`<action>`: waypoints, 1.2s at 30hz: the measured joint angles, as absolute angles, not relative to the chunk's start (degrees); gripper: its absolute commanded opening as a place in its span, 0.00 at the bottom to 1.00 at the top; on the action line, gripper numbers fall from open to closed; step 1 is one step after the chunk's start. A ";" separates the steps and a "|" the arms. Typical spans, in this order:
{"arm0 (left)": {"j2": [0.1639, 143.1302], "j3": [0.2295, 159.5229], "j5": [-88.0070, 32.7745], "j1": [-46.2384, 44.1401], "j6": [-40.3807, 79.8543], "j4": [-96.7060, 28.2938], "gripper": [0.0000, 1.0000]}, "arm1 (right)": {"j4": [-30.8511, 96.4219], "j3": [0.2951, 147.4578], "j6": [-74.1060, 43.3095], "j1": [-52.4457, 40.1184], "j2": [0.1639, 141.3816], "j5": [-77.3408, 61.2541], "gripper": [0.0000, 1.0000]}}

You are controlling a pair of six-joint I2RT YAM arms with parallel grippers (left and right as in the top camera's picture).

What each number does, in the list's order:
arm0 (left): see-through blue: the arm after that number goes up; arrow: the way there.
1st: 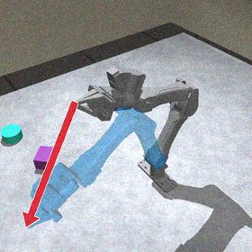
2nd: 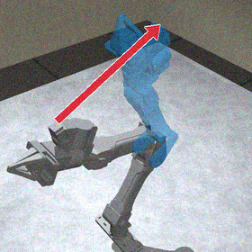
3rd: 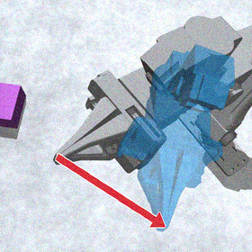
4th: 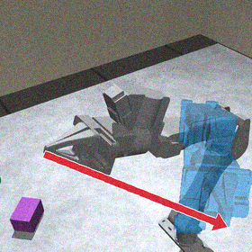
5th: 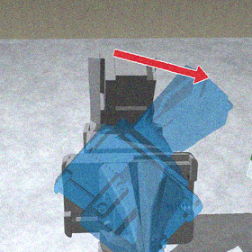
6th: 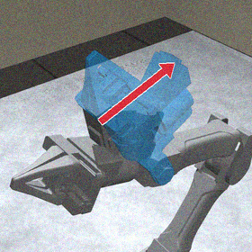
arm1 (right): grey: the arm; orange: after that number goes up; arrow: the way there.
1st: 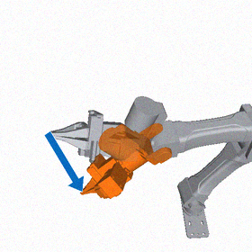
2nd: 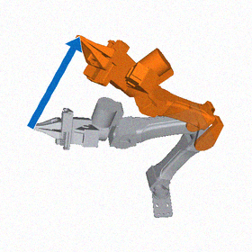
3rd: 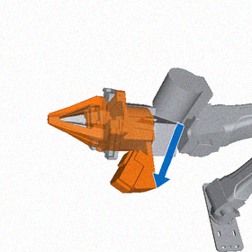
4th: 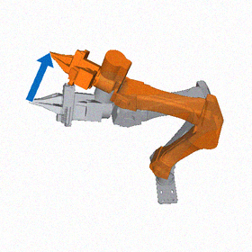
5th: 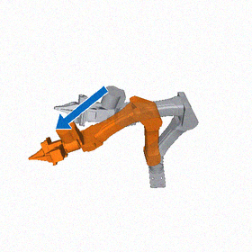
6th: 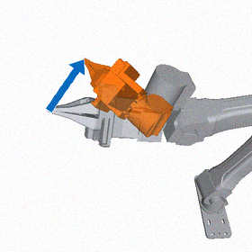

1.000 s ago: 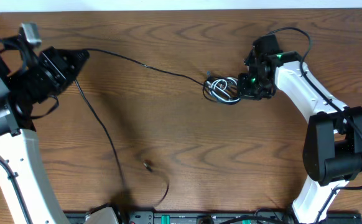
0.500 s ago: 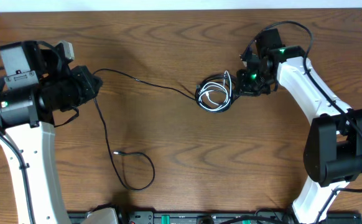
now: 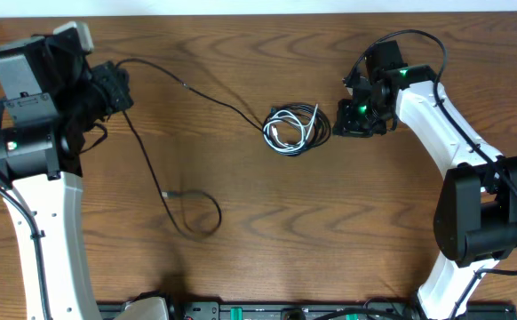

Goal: Untangle cables
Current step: 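Release the cable and bring the left gripper back to the bundle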

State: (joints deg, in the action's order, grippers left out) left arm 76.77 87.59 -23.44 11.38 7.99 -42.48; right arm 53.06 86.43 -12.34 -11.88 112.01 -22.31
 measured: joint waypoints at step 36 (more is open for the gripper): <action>88.36 85.76 -23.29 -7.42 7.55 -53.08 0.58 | 53.34 86.50 -11.70 -11.68 112.01 -20.73 0.62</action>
State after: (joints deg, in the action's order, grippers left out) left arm 88.36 85.76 -23.29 -7.42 7.55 -53.08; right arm 53.34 86.50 -11.70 -11.68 112.01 -20.73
